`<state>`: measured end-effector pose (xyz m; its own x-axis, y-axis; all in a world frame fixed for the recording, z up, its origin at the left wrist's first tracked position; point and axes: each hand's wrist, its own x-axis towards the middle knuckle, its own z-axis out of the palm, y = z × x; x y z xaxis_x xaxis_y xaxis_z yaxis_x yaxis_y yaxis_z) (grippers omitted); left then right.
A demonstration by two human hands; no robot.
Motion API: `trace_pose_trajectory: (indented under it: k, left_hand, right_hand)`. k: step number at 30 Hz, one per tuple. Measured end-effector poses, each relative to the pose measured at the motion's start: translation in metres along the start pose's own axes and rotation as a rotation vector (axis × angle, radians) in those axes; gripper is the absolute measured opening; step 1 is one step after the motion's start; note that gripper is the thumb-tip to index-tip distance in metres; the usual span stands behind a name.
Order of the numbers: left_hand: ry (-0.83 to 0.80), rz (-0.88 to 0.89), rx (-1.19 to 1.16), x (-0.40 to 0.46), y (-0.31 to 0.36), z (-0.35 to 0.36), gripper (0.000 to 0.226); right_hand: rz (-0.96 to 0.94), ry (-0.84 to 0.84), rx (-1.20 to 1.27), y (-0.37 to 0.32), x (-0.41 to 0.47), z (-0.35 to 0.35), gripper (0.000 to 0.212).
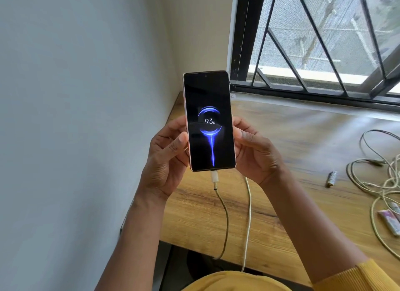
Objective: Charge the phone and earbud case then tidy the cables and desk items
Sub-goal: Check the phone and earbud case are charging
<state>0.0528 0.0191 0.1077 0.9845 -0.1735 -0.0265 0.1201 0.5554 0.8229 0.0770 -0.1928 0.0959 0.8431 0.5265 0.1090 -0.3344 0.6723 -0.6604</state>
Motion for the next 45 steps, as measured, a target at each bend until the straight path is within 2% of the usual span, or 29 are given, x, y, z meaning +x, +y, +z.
trace_pose_trajectory:
  k: [7, 14, 30, 42, 45]
  left_hand:
    - [0.001, -0.01, -0.031, -0.0042, 0.0001, 0.0009, 0.08]
    - [0.01, -0.029, -0.04, -0.0029, -0.0001, -0.0012, 0.091]
    - [0.031, -0.04, -0.017, -0.0049, 0.0035, -0.0035, 0.095]
    - [0.018, -0.031, -0.031, -0.0038, -0.0002, -0.0071, 0.089]
    - [-0.007, -0.025, -0.041, -0.0041, -0.0012, -0.0076, 0.078]
  right_hand:
    - [0.005, 0.015, 0.001, 0.0031, -0.0014, -0.0018, 0.026]
    - [0.005, 0.013, 0.011, 0.004, -0.0013, -0.0011, 0.027]
    - [0.021, 0.008, -0.02, 0.0047, 0.0006, -0.0002, 0.027]
    - [0.018, 0.03, -0.024, 0.0053, 0.0005, -0.0005, 0.033]
    - [0.019, 0.032, -0.02, 0.0063, 0.0005, -0.0013, 0.032]
